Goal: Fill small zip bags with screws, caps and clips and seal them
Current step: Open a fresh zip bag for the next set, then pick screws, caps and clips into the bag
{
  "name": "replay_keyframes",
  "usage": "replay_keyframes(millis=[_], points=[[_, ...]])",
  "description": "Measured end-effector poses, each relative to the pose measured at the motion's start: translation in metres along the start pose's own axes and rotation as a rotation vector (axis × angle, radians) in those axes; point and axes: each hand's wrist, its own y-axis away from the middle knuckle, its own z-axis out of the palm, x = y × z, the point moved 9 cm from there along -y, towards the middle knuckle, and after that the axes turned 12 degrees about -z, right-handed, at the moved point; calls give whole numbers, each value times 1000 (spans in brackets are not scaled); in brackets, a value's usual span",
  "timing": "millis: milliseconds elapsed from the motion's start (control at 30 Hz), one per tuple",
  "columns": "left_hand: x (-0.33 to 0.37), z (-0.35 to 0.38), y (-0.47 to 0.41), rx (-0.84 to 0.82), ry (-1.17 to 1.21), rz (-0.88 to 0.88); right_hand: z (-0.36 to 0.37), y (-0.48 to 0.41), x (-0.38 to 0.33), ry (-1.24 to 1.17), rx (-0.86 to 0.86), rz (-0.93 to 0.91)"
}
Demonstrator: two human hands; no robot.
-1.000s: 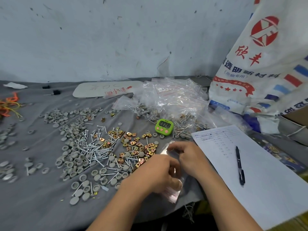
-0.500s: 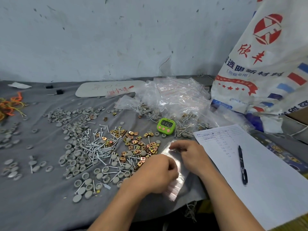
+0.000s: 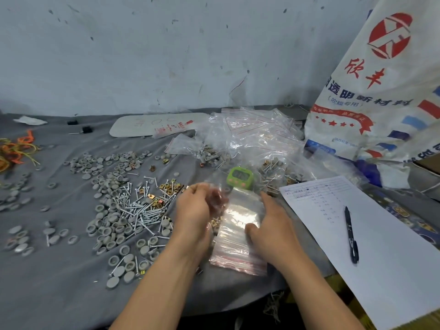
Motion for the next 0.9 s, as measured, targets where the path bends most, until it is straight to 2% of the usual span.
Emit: replay_keyframes(millis=[100, 167, 233, 267, 333, 500, 533, 633, 700, 767, 833, 900], points=[[24, -22, 6, 39, 151, 38, -6, -2, -4, 149, 19, -25], [39, -39, 12, 113, 107, 78, -21, 0, -24, 143, 190, -121], [47, -53, 15, 179, -21, 117, -34, 10, -50, -95, 399, -228], [51, -57, 15, 191, -76, 132, -32, 13, -60, -251, 429, -247], [54, -61, 14, 174, -144, 131, -9, 8, -79, -575, 323, -205], [58, -72, 12, 104, -322, 109, 68, -13, -98, -1257, -23, 157], [59, -78, 12, 107, -330, 107, 73, -14, -101, -1319, -69, 184], [63, -99, 10, 117, -291, 88, 80, -25, -113, -1313, -169, 173], [64, -108, 10, 89, -266, 70, 81, -26, -130, -1264, -302, 24], [64, -111, 11, 49, -279, 61, 84, -20, -150, -1095, -431, -151], [66, -116, 11, 30, -268, 46, 89, -18, -158, -958, -447, -224], [69, -122, 12, 4, -296, 34, 93, -19, -159, -943, -416, -201]])
